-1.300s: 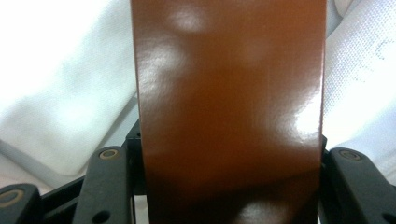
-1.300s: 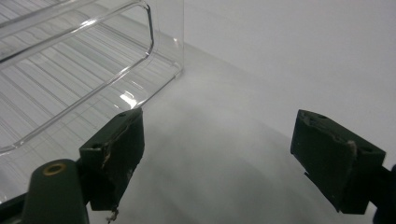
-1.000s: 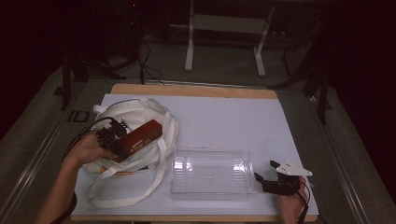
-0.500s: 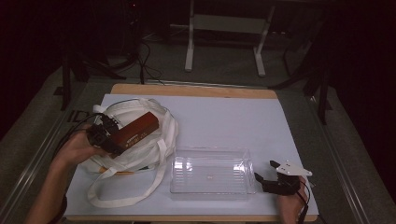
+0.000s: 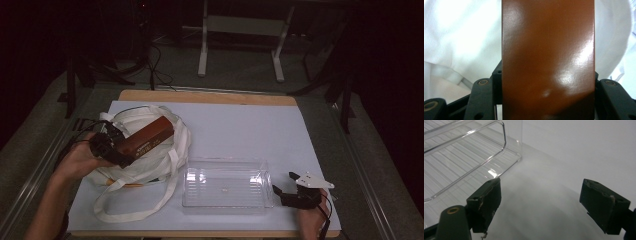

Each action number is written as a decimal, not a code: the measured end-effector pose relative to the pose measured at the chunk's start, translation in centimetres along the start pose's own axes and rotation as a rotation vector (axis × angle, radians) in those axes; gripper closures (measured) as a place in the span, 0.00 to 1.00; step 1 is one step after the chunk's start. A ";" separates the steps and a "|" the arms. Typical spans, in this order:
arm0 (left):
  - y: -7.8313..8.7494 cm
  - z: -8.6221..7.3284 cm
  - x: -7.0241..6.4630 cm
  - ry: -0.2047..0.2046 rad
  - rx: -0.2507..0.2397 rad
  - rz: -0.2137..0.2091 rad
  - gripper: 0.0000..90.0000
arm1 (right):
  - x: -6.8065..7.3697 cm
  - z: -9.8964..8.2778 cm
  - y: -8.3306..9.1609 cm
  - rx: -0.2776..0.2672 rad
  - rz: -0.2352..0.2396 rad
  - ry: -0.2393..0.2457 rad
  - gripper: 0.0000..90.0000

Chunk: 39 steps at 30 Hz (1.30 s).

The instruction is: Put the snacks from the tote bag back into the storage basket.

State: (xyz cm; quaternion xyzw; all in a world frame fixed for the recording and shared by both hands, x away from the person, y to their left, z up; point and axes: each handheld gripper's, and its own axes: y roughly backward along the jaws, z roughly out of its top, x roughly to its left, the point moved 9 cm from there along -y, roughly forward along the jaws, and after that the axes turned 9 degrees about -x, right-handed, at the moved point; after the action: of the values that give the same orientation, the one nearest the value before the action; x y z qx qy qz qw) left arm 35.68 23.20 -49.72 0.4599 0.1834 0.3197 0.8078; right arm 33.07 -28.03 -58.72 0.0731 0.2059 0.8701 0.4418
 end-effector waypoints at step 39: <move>1.6 3.2 -4.6 -0.253 -0.045 -0.105 0.49 | 0.0 0.0 0.0 0.000 0.001 0.001 0.19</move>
State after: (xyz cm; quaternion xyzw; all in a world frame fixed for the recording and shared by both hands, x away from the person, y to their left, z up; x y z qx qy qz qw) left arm 33.67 18.59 -46.74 0.4681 0.0967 0.2205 0.8503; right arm 33.10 -28.04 -58.72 0.0729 0.2059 0.8705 0.4411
